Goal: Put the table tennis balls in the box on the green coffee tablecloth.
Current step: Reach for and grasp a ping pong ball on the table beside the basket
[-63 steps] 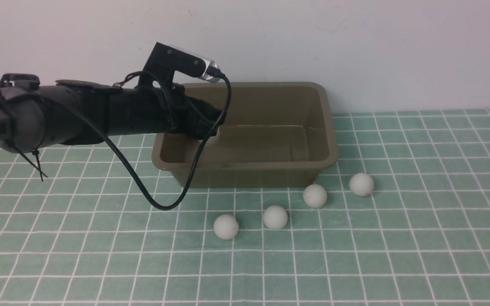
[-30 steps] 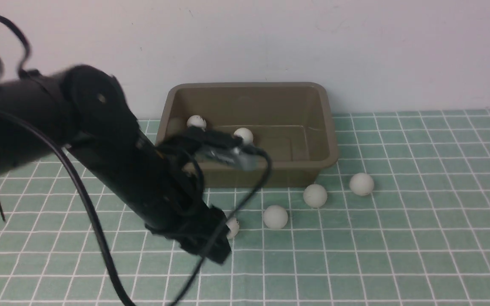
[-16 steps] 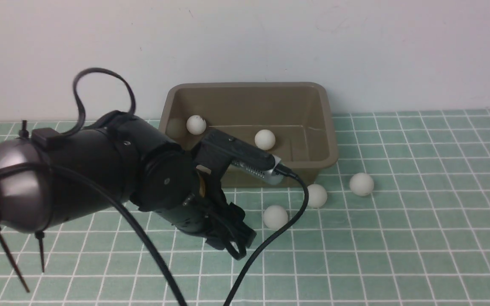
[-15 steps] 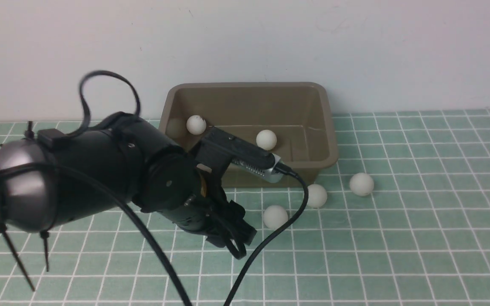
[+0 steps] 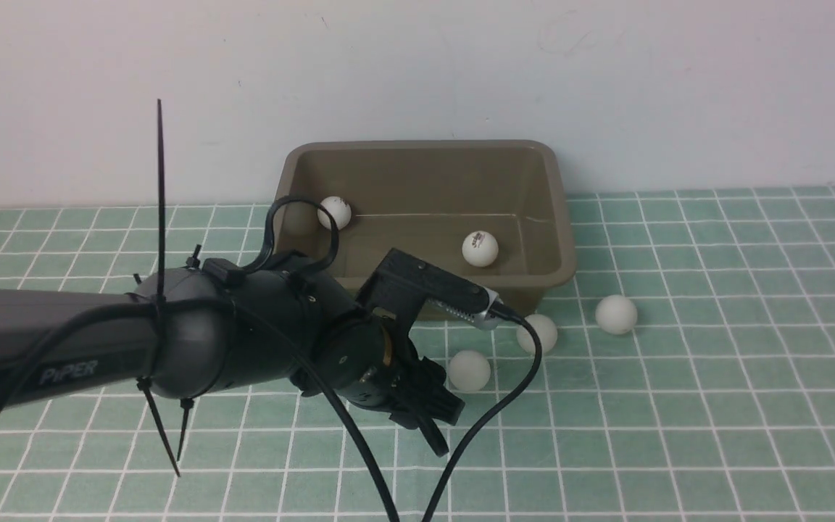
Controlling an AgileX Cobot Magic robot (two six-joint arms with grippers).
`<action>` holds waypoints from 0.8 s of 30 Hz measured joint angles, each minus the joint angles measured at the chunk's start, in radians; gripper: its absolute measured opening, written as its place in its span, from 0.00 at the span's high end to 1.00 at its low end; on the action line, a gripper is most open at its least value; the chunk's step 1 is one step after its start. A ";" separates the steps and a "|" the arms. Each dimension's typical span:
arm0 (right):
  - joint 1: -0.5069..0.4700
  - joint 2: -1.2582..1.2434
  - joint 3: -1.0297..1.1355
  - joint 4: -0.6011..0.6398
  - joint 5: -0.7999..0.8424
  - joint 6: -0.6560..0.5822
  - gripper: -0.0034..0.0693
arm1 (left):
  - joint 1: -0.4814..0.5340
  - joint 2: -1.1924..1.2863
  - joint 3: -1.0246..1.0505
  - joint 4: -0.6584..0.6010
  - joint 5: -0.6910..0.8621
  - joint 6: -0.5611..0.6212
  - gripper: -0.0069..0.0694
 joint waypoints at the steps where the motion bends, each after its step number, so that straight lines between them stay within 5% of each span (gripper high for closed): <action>1: 0.000 0.000 0.000 0.000 0.001 0.000 0.35 | 0.000 0.006 0.000 0.009 -0.009 0.000 0.38; 24: 0.000 0.000 0.000 0.000 0.027 0.001 0.35 | 0.000 -0.068 0.000 0.160 0.039 -0.077 0.36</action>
